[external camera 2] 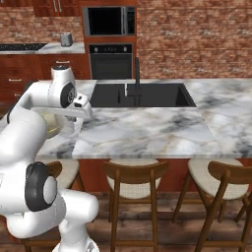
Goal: There is a bowl on the dining counter. Grab a lemon wedge from the fridge and place it in the bowl. Then get the liquor bottle and glass cup from the cabinet and place them next to the bowl.
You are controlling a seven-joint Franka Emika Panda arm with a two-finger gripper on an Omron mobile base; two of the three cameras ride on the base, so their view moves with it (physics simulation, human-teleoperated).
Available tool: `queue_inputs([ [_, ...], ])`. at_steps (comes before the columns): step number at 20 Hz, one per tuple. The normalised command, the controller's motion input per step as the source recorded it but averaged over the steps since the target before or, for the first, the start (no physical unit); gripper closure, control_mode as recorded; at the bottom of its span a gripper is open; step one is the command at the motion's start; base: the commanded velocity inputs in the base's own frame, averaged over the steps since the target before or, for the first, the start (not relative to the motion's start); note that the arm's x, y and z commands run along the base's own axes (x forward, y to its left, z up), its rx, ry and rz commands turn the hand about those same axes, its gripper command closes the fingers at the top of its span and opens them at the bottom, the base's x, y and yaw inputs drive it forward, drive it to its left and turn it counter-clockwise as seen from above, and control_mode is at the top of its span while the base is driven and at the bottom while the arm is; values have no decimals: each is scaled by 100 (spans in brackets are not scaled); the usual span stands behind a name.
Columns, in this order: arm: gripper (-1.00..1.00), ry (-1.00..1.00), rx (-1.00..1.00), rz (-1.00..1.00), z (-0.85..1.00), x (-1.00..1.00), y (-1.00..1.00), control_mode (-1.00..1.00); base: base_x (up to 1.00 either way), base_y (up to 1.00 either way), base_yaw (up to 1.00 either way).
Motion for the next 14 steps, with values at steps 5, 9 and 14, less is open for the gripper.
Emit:
queue_inputs([
  [5, 100, 0, 0, 0, -56, 61, 7, -100, 0, 0, 0],
  [9, 100, 0, 0, 0, -52, 55, 11, -100, 0, 0, 0],
  [14, 100, 0, 0, 0, -44, 62, 20, -100, 0, 0, 0],
])
